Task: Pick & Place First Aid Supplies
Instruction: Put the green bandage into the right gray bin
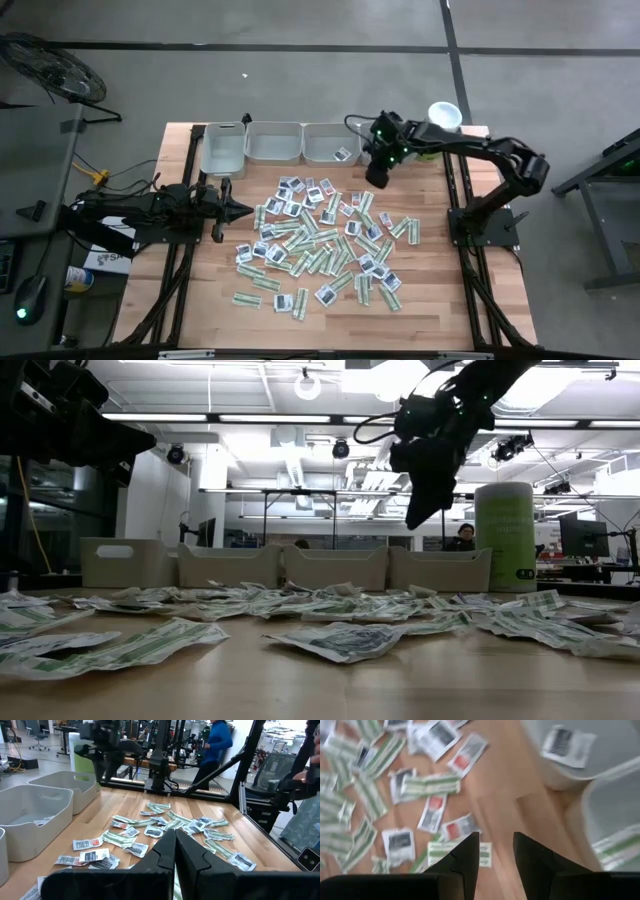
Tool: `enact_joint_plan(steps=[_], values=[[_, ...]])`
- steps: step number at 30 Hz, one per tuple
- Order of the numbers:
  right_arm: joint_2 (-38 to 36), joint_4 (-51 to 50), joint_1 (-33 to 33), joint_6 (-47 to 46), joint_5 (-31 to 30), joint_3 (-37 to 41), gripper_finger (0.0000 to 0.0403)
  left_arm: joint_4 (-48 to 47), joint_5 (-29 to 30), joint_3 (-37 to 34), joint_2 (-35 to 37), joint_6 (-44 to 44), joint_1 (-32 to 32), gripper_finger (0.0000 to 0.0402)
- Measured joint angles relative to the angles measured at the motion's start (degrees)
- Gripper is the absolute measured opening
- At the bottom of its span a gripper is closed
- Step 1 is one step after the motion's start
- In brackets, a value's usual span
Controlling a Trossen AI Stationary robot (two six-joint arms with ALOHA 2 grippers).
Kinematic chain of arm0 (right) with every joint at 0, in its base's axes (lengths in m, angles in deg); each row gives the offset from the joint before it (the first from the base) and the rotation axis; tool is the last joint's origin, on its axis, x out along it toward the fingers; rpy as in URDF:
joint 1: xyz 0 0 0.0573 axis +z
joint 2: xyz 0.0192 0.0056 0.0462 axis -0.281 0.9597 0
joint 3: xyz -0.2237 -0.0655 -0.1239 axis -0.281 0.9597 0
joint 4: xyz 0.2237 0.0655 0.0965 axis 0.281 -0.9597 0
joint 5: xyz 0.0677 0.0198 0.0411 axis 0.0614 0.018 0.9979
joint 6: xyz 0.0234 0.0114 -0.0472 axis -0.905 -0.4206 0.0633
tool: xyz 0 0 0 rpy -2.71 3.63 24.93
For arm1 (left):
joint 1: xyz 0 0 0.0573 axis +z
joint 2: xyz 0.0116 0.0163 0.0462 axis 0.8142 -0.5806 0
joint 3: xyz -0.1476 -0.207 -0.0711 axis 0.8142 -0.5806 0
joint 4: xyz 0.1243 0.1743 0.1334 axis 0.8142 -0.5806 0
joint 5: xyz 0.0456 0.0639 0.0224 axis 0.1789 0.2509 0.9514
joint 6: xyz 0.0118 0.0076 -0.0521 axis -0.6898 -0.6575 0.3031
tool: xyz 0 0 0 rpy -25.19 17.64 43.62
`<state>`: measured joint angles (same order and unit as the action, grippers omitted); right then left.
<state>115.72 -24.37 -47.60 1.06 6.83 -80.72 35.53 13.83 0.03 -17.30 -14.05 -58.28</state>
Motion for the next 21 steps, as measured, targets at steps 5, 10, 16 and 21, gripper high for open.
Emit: enact_joint_plan(steps=[5,10,16,21], values=[[0.02,1.87,2.28,1.30,1.14,5.39,0.0114,0.00,0.02,0.00,0.02,0.00,0.00,0.0001],[0.02,7.64,5.19,0.84,-0.71,11.33,0.0114,-0.01,0.00,0.00,0.01,-0.02,0.00,0.0001],[0.02,16.77,7.65,1.60,-7.43,17.02,0.0114,0.00,0.00,0.00,0.02,-0.02,0.00,0.0001],[0.02,21.92,9.09,5.03,-13.23,20.14,0.0114,-0.02,0.01,0.00,0.01,-0.01,0.00,0.0001]])
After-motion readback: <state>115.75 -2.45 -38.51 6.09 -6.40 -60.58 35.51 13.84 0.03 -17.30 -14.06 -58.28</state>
